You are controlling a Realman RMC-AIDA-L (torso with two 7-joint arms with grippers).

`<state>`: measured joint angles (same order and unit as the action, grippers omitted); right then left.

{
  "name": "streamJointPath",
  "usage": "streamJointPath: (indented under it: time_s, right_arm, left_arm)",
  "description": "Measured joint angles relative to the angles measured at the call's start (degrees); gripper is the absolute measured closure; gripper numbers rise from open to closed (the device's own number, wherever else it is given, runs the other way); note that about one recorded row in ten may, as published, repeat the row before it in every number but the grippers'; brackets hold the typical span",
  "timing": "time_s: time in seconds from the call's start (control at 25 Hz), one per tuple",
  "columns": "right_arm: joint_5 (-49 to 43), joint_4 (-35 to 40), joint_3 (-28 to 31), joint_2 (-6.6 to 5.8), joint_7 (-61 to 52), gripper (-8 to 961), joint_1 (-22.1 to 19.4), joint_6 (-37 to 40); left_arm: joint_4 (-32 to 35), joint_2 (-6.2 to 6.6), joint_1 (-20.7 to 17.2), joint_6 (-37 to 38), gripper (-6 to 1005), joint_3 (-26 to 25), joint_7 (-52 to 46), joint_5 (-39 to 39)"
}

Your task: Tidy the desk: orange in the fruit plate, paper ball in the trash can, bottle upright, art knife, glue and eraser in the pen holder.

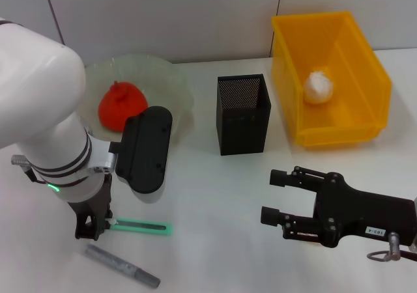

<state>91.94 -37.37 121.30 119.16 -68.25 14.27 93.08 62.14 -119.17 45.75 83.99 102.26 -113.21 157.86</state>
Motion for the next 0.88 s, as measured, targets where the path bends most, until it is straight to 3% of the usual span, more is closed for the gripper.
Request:
streamJointPath:
  time_s: [0.88]
  right_arm:
    - [-0.7,-0.6,5.1,-0.30,-0.7,192,-1.2,0.2]
  left_arm:
    - [3.0,0.03,-0.7,-0.7,887,-3.5,-0.1,-1.9]
